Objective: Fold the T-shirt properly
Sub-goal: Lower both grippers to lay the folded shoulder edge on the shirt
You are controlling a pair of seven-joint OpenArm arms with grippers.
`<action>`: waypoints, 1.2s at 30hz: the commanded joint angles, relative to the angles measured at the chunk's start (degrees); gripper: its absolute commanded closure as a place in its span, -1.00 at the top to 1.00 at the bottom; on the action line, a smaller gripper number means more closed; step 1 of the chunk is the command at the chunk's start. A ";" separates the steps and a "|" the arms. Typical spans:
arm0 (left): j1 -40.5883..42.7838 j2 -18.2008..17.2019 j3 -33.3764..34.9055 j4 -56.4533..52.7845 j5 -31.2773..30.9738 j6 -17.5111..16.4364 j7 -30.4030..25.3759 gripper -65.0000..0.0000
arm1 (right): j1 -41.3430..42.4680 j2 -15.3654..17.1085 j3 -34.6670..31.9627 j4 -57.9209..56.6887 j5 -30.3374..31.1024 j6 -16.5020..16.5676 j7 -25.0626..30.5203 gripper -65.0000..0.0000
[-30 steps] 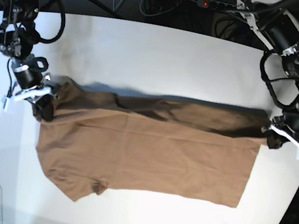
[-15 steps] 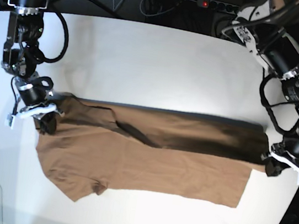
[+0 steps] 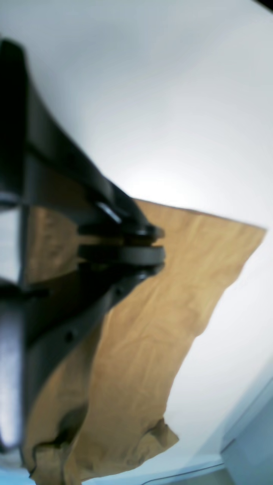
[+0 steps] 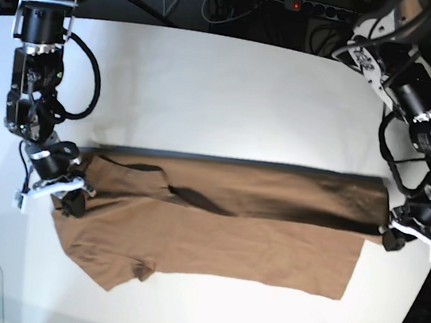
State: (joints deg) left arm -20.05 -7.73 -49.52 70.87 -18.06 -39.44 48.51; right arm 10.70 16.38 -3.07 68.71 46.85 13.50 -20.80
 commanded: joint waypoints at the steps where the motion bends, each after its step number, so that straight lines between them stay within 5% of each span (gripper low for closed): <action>1: -2.41 -1.28 0.24 0.38 -1.50 -0.56 -1.96 -0.92 | 2.00 0.72 -0.49 0.26 0.49 0.61 1.32 -0.98; 16: -5.57 -1.99 1.65 -1.20 -1.41 -0.56 -2.23 -0.92 | 7.63 0.89 -3.74 -6.69 0.49 0.61 1.59 -0.98; 36: -0.65 -4.80 5.08 -8.94 -1.50 -0.56 -11.37 -0.93 | 8.16 0.72 -3.74 -10.91 0.40 0.61 1.76 -0.99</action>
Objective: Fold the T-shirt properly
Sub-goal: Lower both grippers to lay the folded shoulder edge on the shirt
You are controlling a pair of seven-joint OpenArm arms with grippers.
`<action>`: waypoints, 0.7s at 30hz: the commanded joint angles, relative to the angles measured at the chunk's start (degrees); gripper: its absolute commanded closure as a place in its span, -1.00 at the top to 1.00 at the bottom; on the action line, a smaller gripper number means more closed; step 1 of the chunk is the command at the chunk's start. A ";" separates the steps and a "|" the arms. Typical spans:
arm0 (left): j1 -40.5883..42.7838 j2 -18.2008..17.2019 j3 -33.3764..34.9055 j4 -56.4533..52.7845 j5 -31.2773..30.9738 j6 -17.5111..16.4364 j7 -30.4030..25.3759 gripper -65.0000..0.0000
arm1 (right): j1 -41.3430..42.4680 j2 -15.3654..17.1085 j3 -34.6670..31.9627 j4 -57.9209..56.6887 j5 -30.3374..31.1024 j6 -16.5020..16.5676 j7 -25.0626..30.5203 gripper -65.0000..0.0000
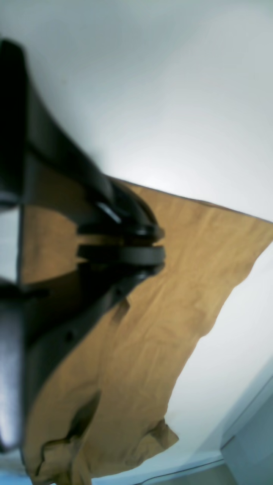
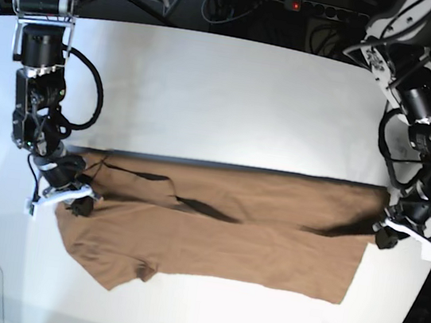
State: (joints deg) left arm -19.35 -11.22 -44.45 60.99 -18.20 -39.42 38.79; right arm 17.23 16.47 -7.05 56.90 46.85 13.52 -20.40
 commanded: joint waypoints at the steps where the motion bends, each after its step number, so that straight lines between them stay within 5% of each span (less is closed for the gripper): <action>1: -1.35 -1.57 0.01 0.94 -1.36 -0.58 -1.64 -0.93 | 1.62 0.63 0.24 0.37 0.40 0.59 1.46 -0.99; 14: -1.26 -2.10 0.01 0.94 -1.36 -0.58 -2.17 -0.92 | 1.45 0.63 0.24 0.19 0.40 0.59 1.37 -0.96; 18: -1.26 -2.71 0.09 0.94 -1.36 -0.58 -1.73 -0.77 | 1.36 0.63 0.24 0.19 0.40 0.59 1.11 -0.57; 21: -1.17 -3.06 0.01 0.94 -1.45 -0.58 -1.73 -0.28 | 1.27 0.63 0.24 0.46 0.40 0.68 1.11 -0.20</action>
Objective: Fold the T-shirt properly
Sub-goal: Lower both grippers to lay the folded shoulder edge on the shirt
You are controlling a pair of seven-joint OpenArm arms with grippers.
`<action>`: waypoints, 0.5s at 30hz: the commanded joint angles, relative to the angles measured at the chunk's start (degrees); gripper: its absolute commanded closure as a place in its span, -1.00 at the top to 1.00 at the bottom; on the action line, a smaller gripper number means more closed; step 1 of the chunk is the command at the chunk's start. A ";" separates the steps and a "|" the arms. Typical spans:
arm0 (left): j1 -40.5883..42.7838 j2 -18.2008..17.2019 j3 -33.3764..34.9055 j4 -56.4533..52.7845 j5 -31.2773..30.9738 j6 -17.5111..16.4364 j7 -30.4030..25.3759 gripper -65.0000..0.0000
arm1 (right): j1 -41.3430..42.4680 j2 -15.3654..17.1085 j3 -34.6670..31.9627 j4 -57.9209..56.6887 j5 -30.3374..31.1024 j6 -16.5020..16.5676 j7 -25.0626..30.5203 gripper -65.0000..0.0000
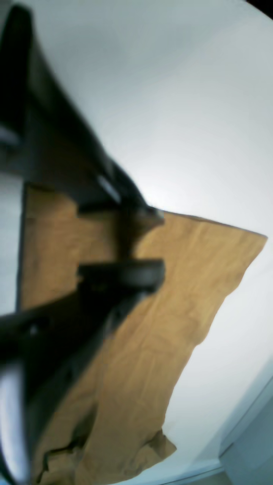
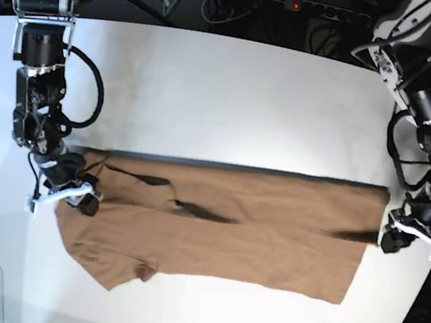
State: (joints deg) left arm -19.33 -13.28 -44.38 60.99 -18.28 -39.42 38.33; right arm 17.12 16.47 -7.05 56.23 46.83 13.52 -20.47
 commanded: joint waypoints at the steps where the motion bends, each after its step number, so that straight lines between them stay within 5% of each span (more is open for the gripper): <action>1: -1.20 -1.01 -0.06 0.94 -1.37 -0.58 -1.27 -0.13 | 1.29 0.63 0.24 1.14 0.42 0.68 1.17 -0.11; 6: 0.83 -1.01 -0.15 1.73 -1.72 -0.58 -1.80 0.41 | 1.29 0.63 0.24 1.22 0.42 0.86 1.26 0.00; 15: 1.62 -1.01 -0.15 1.65 -1.72 -0.58 -1.80 0.43 | -2.05 1.86 0.24 5.71 0.51 0.86 3.28 -0.01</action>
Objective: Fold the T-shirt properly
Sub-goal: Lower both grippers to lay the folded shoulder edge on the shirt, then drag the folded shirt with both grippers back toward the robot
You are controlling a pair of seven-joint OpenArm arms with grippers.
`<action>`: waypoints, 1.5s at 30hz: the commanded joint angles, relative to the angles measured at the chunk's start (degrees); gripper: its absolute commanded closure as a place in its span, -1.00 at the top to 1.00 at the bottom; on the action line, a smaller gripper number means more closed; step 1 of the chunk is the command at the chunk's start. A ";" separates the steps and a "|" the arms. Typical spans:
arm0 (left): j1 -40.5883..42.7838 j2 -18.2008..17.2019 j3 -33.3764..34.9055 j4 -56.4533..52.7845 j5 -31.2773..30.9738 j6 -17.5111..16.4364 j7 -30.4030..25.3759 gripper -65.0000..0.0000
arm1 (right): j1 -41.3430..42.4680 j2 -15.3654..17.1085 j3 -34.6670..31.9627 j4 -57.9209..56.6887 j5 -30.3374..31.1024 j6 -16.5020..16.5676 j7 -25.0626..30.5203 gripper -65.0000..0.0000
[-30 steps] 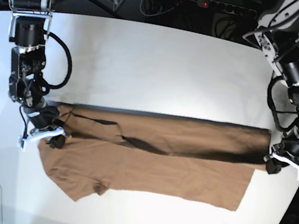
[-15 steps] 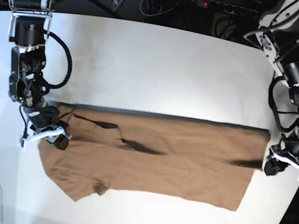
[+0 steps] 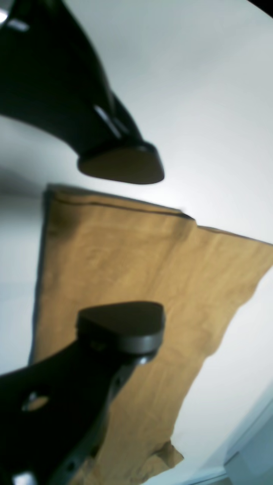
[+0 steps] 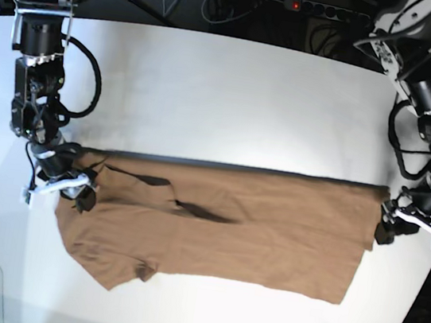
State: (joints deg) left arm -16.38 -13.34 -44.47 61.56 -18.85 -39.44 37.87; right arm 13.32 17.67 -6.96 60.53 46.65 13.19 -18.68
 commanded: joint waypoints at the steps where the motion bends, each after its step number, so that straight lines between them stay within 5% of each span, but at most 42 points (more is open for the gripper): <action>1: -1.33 -0.85 -0.06 1.08 -1.15 -0.56 -1.34 0.43 | 0.88 1.19 0.15 3.16 0.69 1.18 1.67 -0.01; 10: -1.86 -0.94 0.20 1.17 -1.15 -0.56 -0.99 0.42 | -1.94 2.59 -0.03 9.49 0.60 1.18 1.14 -0.01; 19: -8.37 -1.12 2.31 0.55 -0.62 -0.56 -0.72 0.43 | 11.25 6.55 -11.98 -0.53 0.60 1.18 -0.53 -0.01; 30: -6.52 -1.47 13.13 -5.16 -0.80 -0.56 -1.43 0.42 | 9.14 4.79 -12.51 -8.27 0.60 1.18 2.54 -0.03; 32: -6.43 -0.94 13.13 -7.10 -0.80 -0.56 -1.60 0.40 | 7.29 4.35 -12.60 -8.27 0.60 1.18 3.78 -0.22; 34: -5.64 -0.94 13.13 -8.33 -0.71 -0.56 -3.01 0.19 | 6.15 3.30 -12.95 -8.27 0.60 1.18 4.48 -0.56; 36: -5.38 -0.94 13.30 -9.38 -0.62 -0.56 -4.50 -0.26 | 5.45 2.94 -12.95 -8.36 0.60 1.18 4.48 -0.91; 39: -5.38 -1.03 13.30 -11.85 -0.62 -0.56 -4.94 -0.97 | 5.18 2.68 -12.95 -8.36 0.60 1.18 4.30 -0.99; 45: -5.46 -1.82 13.22 -15.63 2.37 -0.56 -7.41 -0.93 | 3.43 3.03 -12.95 -8.44 0.60 1.18 4.48 -0.99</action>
State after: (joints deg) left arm -20.18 -14.31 -31.14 45.06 -15.16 -39.40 31.57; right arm 15.92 20.03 -20.10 51.44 47.05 14.02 -13.39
